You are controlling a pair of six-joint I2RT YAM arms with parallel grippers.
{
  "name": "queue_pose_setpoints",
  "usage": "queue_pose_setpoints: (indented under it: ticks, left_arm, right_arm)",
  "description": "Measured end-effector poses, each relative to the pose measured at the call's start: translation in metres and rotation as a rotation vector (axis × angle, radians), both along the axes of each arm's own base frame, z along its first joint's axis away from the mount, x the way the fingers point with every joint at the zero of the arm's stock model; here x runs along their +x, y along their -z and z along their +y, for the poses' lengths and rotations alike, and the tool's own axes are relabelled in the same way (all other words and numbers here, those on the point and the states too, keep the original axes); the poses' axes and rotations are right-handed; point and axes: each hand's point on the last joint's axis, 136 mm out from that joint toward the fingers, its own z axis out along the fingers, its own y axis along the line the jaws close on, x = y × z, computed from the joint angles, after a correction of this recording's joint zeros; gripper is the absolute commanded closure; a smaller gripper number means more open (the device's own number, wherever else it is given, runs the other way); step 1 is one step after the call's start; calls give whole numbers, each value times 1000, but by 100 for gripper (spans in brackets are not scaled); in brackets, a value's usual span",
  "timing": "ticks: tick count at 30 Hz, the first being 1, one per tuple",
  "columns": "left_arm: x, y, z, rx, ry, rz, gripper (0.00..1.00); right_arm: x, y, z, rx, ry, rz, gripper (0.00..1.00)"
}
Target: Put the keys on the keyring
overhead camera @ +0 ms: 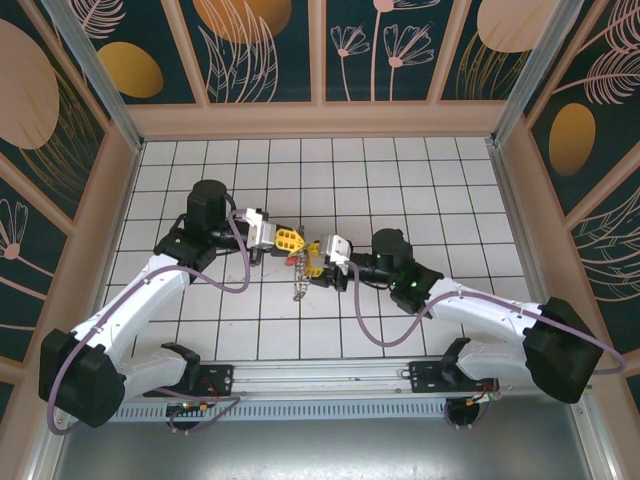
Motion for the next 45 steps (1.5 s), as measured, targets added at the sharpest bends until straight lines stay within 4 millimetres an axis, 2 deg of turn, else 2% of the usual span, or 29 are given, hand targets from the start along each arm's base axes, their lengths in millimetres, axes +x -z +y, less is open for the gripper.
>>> queue_pose_setpoints:
  ticks: [4, 12, 19, 30, 36, 45]
  left_arm:
    - [0, -1, 0, -1, 0, -1, 100]
    - [1, 0, 0, 2, -3, 2, 100]
    - [3, 1, 2, 7, -14, 9, 100]
    - [10, 10, 6, 29, -75, 25, 100]
    - [14, 12, 6, 23, -107, 37, 100]
    - [23, 31, 8, 14, -188, 109, 100]
  right_arm:
    - [6, 3, -1, -15, 36, -8, 82]
    - [11, 4, -3, -36, 66, -21, 100]
    - [9, -7, -10, -53, 71, -36, 100]
    - [29, -29, -24, -183, 109, -107, 100]
    - [30, -33, -25, -304, 80, -121, 100]
    - [42, -23, -19, -548, 65, -166, 100]
